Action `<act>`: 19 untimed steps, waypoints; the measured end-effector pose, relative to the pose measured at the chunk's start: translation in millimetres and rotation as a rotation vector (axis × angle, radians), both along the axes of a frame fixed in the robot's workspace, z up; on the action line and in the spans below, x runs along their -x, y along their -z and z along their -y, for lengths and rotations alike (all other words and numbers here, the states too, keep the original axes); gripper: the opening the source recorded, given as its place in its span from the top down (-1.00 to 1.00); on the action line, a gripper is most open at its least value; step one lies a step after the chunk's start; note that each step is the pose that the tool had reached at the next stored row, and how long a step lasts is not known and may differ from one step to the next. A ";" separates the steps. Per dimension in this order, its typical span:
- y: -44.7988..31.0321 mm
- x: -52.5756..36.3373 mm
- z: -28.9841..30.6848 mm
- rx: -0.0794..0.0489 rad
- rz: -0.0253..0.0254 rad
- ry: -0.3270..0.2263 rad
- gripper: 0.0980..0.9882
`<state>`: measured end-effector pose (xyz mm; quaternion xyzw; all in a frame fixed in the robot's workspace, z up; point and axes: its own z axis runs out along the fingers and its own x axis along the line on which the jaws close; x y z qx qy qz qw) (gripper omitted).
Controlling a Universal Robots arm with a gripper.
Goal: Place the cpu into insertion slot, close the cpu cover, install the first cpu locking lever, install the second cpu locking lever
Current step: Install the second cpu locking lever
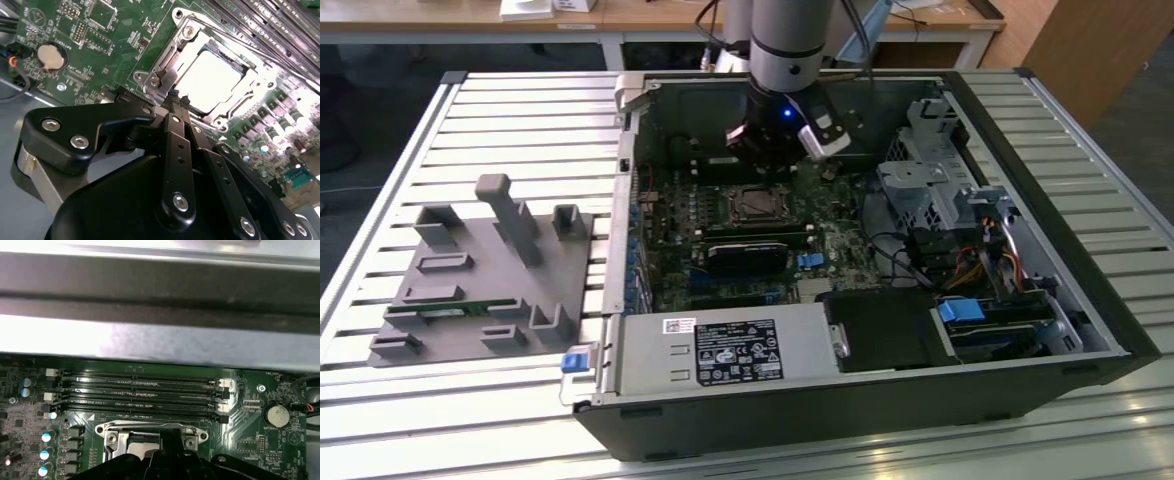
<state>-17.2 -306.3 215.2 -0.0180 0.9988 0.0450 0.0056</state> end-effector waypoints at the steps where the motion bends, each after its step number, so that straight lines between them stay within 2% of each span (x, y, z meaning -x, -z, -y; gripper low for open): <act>1: -2.3 0.0 0.0 0.000 0.0000 0.000 0.96; 6: -18.0 0.0 0.0 0.000 0.0000 0.000 0.96; 8: -21.8 0.1 0.1 0.000 -0.0001 0.000 0.96; 12: -22.1 0.1 5.3 0.000 0.0000 0.000 0.96; 19: -22.1 0.3 20.5 0.000 0.0000 0.000 0.96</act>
